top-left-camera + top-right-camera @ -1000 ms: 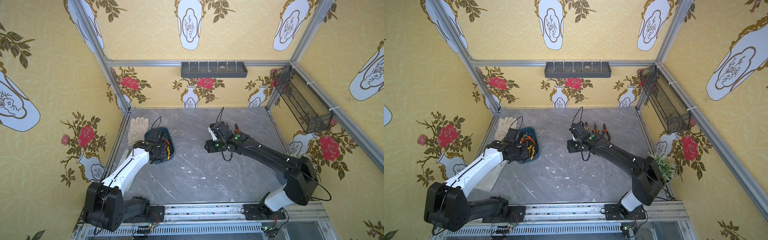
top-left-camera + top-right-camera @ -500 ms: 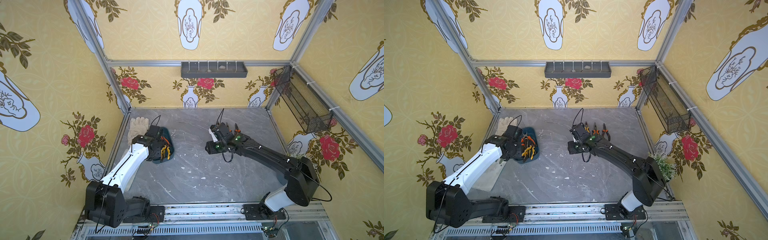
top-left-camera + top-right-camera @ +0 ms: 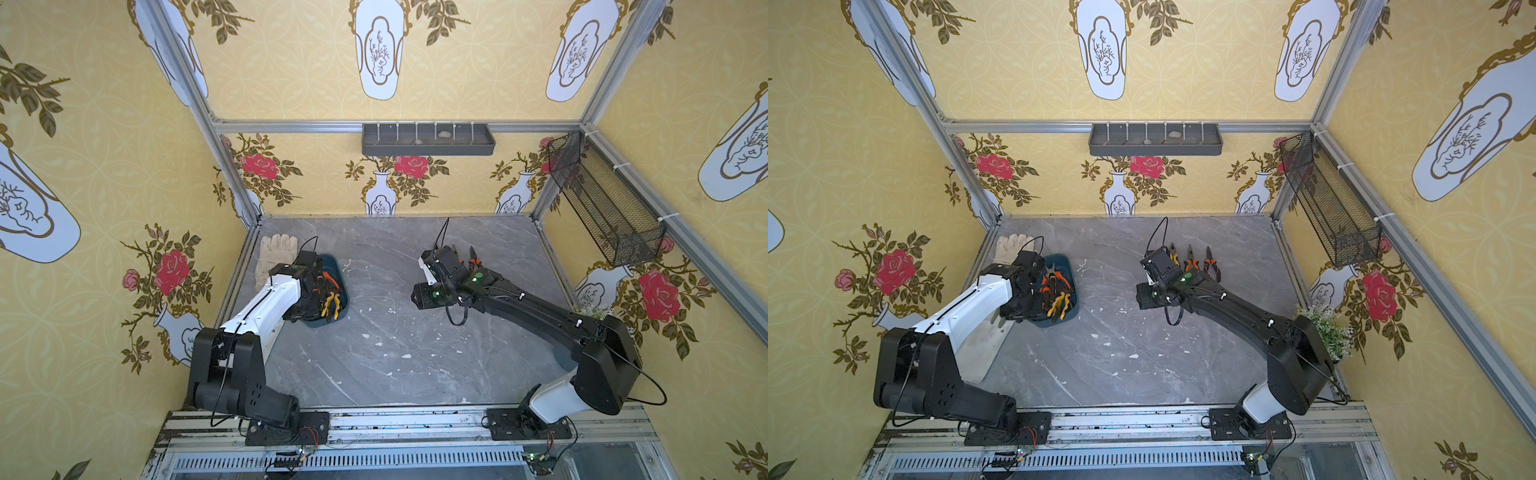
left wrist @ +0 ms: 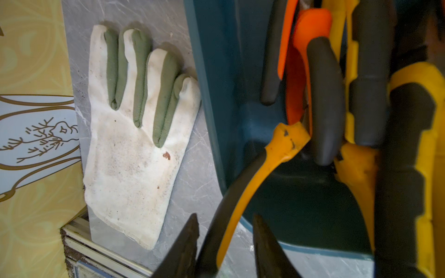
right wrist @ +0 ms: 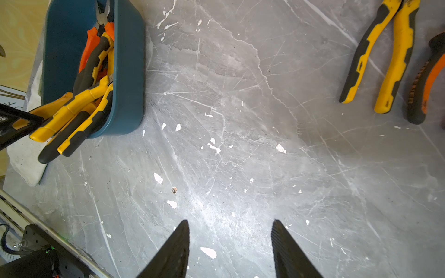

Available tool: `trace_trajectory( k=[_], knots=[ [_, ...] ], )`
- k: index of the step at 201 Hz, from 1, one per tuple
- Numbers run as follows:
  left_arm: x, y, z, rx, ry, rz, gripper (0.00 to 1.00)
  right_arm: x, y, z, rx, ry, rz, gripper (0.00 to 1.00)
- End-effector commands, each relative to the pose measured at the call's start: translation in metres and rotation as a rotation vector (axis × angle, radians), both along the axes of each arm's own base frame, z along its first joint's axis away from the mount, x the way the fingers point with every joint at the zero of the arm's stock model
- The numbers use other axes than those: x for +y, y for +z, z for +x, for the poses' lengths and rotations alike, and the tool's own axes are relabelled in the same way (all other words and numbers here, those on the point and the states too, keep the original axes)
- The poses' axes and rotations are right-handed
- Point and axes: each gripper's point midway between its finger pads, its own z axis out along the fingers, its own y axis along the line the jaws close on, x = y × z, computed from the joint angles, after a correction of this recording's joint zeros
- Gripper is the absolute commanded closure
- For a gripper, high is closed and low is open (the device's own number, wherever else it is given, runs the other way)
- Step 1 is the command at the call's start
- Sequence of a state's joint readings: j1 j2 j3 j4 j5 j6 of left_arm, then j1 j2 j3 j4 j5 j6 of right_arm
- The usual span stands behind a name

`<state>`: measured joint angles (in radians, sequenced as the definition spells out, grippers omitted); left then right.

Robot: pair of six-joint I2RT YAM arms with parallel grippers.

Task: Take the pliers out of the storage box
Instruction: Adjust the pliers in the storage box.

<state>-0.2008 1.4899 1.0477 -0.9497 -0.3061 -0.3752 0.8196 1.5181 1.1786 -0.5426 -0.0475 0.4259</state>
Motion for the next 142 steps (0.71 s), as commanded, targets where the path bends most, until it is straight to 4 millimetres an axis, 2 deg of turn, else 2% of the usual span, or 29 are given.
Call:
trace_trajectory(
  k=[1, 24, 57, 109, 142],
  knots=[
    [-0.002, -0.003, -0.002, 0.013, -0.002, -0.012, 0.75, 0.004, 0.006, 0.005, -0.023, -0.006, 0.028, 0.45],
    [-0.004, -0.004, -0.003, 0.014, -0.003, -0.026, 0.85, 0.005, 0.006, 0.005, -0.024, -0.005, 0.026, 0.45],
    [-0.005, 0.000, -0.002, 0.000, -0.003, -0.034, 0.93, 0.005, 0.007, 0.005, -0.024, -0.006, 0.028, 0.45],
    [-0.008, 0.023, 0.002, -0.056, -0.005, -0.061, 1.00, 0.006, 0.009, 0.005, -0.026, -0.006, 0.030, 0.45],
    [-0.009, 0.039, 0.004, -0.098, -0.008, -0.068, 1.00, 0.007, 0.010, 0.006, -0.028, -0.007, 0.032, 0.45]
  ],
)
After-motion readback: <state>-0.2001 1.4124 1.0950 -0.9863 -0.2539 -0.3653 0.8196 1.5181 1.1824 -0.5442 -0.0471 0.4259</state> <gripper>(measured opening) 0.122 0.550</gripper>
